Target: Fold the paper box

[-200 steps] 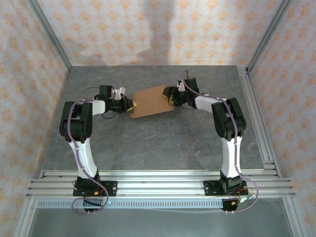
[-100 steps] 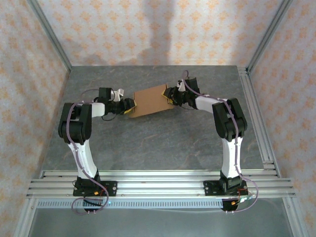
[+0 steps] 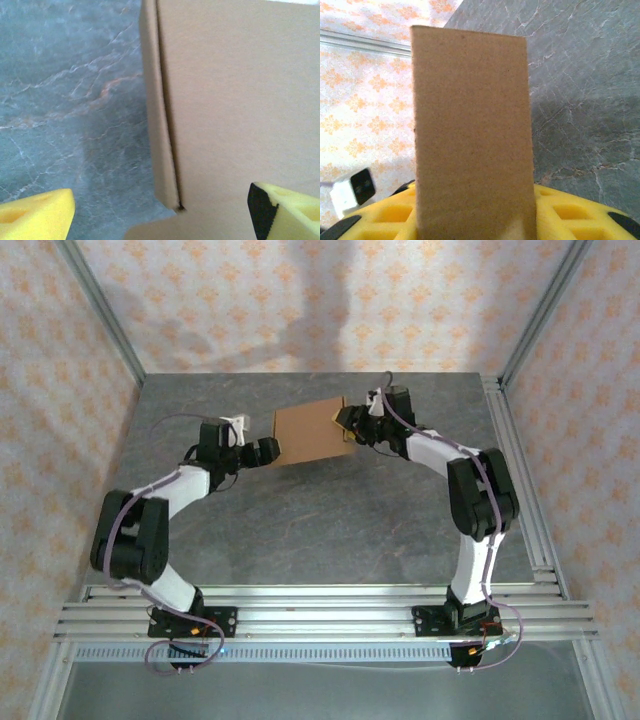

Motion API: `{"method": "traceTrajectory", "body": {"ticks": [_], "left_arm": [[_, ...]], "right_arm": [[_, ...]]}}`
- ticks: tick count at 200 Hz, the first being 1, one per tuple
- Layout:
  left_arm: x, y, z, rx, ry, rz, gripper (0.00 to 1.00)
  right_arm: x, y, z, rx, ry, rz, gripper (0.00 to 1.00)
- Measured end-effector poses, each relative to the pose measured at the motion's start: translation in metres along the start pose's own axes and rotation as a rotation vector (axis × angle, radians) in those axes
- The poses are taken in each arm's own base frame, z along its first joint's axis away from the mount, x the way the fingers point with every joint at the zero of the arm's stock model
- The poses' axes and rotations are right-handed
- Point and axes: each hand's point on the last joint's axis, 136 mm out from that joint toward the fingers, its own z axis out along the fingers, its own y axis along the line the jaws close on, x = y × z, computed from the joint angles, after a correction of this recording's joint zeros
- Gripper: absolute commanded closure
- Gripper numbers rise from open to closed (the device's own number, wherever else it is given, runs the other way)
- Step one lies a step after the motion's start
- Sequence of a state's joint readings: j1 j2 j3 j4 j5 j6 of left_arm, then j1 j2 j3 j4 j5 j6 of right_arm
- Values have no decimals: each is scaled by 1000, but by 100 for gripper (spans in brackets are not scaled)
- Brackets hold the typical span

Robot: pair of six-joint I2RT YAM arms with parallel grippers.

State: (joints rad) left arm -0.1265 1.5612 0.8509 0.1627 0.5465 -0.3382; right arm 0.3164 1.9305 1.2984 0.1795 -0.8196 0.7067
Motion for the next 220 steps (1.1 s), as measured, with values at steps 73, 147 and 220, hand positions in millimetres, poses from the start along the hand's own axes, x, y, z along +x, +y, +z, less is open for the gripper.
{"method": "traceTrajectory", "body": {"ticks": [73, 147, 220], "left_arm": [[2, -115, -49, -28, -277, 657, 0], [17, -114, -37, -265, -337, 1100, 4], [2, -131, -33, -372, -447, 1340, 10]], "right_arm": [[-14, -6, -37, 7, -73, 57, 55], [-11, 29, -78, -73, -108, 60, 55], [2, 45, -101, -120, -98, 149, 55]]}}
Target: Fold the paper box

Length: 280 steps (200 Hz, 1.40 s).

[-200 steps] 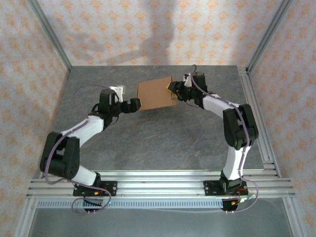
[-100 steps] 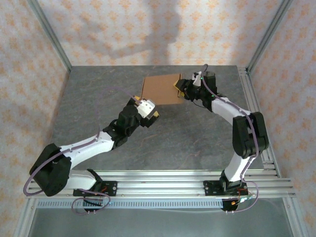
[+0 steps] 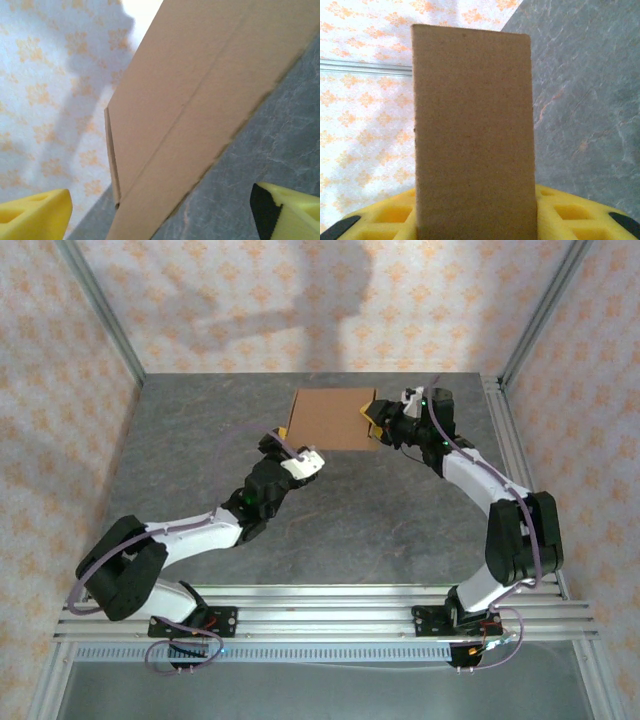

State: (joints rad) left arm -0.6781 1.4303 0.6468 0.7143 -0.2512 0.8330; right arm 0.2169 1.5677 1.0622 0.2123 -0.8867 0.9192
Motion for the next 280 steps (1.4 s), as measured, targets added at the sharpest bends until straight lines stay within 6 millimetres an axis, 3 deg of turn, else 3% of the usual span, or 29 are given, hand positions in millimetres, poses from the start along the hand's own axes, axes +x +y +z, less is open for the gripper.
{"method": "traceTrajectory", "body": {"ticks": [42, 111, 160, 201, 236, 261, 280], "left_arm": [[-4, -25, 8, -8, -1, 157, 17], [-8, -1, 11, -130, 19, 219, 24], [-10, -3, 14, -125, 15, 234, 40], [-8, -11, 15, -92, 24, 264, 61], [-3, -18, 16, -58, 41, 277, 65], [-1, -22, 18, -35, 55, 273, 73], [0, -23, 17, -11, 73, 264, 73]], "right_arm": [[8, -7, 0, 0, 27, 80, 55], [20, 0, -11, -5, 57, 91, 55], [24, -8, -17, 9, 52, 118, 55], [22, -6, -19, 6, 40, 122, 55], [23, -8, -19, 18, 42, 135, 55], [23, -10, -19, 26, 37, 136, 49], [24, -11, -19, 30, 38, 130, 41]]}}
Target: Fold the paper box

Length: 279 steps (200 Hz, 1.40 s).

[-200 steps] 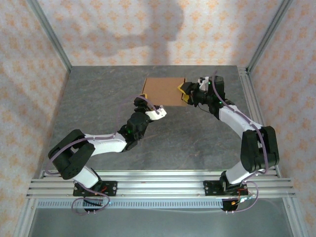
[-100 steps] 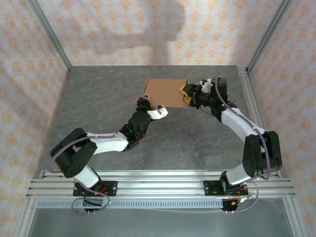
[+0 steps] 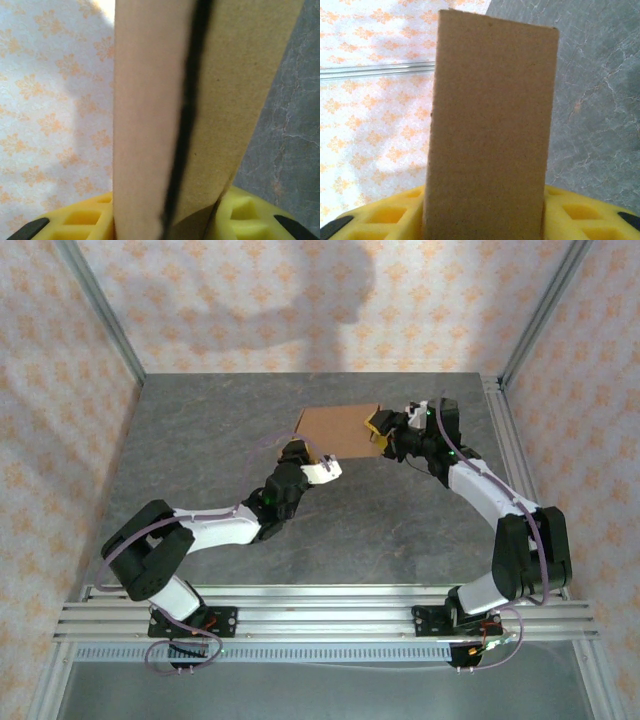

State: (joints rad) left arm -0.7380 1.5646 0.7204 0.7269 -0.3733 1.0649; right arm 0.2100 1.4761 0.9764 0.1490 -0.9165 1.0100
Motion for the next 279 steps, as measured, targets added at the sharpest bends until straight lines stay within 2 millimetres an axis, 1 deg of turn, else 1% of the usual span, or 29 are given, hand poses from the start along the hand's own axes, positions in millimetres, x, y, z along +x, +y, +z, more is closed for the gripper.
{"method": "traceTrajectory", "body": {"ticks": [25, 39, 53, 77, 102, 122, 137, 156, 182, 199, 217, 241, 261, 270, 279], "left_arm": [[-1, 1, -4, 44, 12, -27, 74], [1, 2, -7, 73, 24, -44, 75], [4, -1, -10, 117, 45, -55, 75], [12, -4, -15, 216, 102, -75, 74], [21, -4, -28, 299, 152, -113, 74], [30, -11, -39, 372, 197, -129, 74], [39, -17, -47, 423, 244, -122, 74], [48, -21, -56, 488, 299, -107, 74], [54, -11, -67, 563, 359, -105, 74], [54, -4, -75, 608, 381, -119, 74], [52, -3, -84, 676, 405, -130, 74], [52, -16, -98, 800, 439, -130, 74], [56, -28, -107, 902, 484, -133, 75], [59, -32, -108, 932, 505, -134, 81], [63, -36, -109, 956, 527, -130, 82]], "right_arm": [[0, -1, 1, 8, -7, -14, 29], [-1, -2, 0, 15, -20, -20, 25], [-2, -2, -3, 26, -37, -39, 23], [-5, -4, -15, 73, -92, -105, 23], [-9, -5, -36, 145, -168, -216, 25], [-12, -7, -47, 193, -206, -298, 26], [-12, -12, -52, 231, -209, -367, 26], [-7, -18, -55, 273, -179, -477, 30], [-1, -23, -58, 327, -117, -634, 29], [7, -19, -61, 344, -72, -755, 28], [26, -11, -60, 343, -5, -920, 26], [56, -5, -59, 323, 103, -1128, 26], [72, -9, -58, 319, 181, -1241, 26], [77, -12, -58, 320, 210, -1275, 28], [82, -15, -59, 322, 240, -1303, 30]]}}
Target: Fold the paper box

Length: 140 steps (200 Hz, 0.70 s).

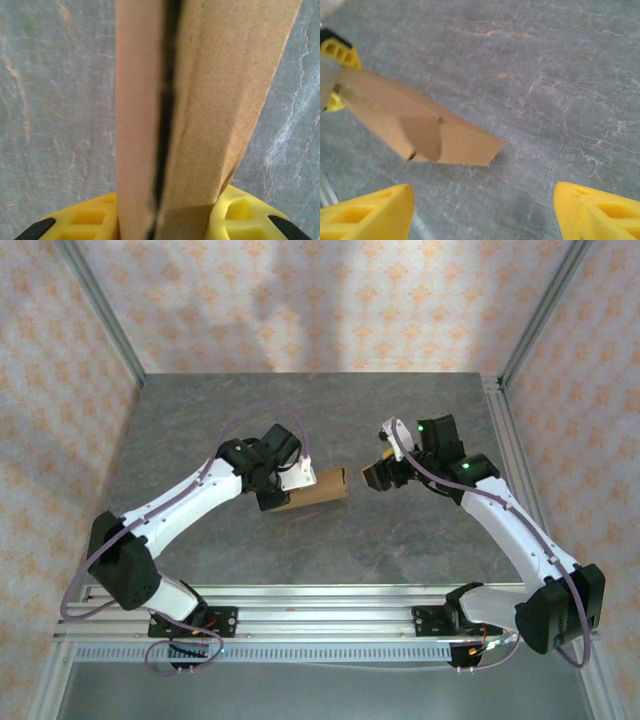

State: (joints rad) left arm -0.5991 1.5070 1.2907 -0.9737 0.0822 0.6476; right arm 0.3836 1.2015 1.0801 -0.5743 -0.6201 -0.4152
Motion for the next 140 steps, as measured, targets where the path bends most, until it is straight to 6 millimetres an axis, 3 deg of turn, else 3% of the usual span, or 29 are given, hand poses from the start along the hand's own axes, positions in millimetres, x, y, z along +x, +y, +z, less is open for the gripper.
{"method": "traceTrajectory", "body": {"ticks": [61, 123, 140], "left_arm": [[-8, 1, 13, 55, 39, 8, 82], [-10, 1, 14, 63, 45, 20, 82], [-11, 1, 15, 68, 45, 26, 82]], "right_arm": [[3, 22, 15, -62, 120, -146, 42], [17, 17, 41, -49, 215, -80, 67], [16, 13, 45, -34, 224, -62, 68]]}}
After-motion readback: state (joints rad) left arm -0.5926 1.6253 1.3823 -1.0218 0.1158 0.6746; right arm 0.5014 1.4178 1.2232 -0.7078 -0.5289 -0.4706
